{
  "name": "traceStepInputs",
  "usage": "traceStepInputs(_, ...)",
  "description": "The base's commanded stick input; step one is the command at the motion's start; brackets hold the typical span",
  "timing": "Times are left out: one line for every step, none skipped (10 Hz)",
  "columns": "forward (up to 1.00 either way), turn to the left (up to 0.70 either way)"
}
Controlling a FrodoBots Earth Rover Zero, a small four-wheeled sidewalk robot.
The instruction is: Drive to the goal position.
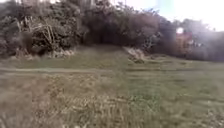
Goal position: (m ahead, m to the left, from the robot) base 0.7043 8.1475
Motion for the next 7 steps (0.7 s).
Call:
traceStepInputs(1.00, 0.18)
traceStepInputs(1.00, 0.31)
traceStepInputs(1.00, 0.38)
traceStepInputs(1.00, 0.40)
traceStepInputs(1.00, 0.40)
traceStepInputs(1.00, 0.36)
traceStepInputs(1.00, 0.30)
